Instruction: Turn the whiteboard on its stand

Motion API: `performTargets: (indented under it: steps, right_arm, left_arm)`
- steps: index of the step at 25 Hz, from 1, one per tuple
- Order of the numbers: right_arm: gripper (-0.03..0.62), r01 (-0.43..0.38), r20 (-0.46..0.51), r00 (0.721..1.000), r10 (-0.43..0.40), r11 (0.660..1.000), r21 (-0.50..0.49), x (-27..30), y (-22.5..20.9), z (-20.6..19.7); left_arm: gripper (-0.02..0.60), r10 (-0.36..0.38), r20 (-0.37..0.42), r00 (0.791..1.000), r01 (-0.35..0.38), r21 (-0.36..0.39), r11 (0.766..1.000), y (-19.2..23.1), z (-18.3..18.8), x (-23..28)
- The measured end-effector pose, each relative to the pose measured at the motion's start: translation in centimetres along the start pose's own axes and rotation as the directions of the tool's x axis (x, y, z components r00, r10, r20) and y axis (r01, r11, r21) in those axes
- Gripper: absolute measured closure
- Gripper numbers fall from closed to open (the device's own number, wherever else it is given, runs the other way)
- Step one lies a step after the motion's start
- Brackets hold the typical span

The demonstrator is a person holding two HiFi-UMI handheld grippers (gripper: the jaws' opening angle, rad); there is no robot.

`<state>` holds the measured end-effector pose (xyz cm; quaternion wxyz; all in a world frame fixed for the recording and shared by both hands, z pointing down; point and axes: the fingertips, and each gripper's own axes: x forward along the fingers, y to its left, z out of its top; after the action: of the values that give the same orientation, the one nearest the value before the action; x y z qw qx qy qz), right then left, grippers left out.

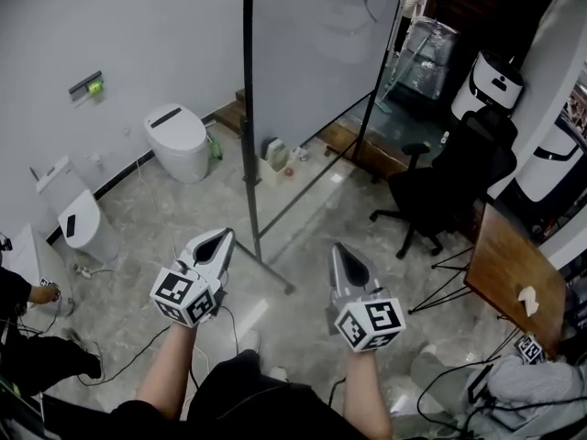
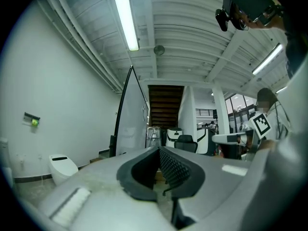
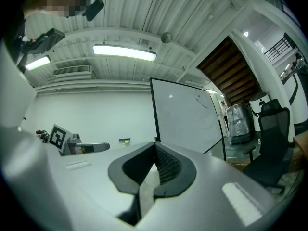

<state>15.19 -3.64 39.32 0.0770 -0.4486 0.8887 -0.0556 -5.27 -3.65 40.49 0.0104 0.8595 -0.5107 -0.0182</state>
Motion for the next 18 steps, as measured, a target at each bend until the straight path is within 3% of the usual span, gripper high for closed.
performTargets:
  steps: [8,18]
  right_arm:
    - [0.586,-0.010,-0.004,1.000,0.010,1.000,-0.020,4.4,-0.7,-0.2]
    - [0.586,0.004,-0.006,1.000,-0.004,0.999,-0.041,14.3,-1.6,0.4]
  left_arm:
    - [0.575,-0.002,0.021,1.000,0.002,0.005,1.000,3.7,0.4,3.5]
    - [0.543,-0.022,0.021,1.000,0.022,0.018,1.000,12.2,1.5,11.5]
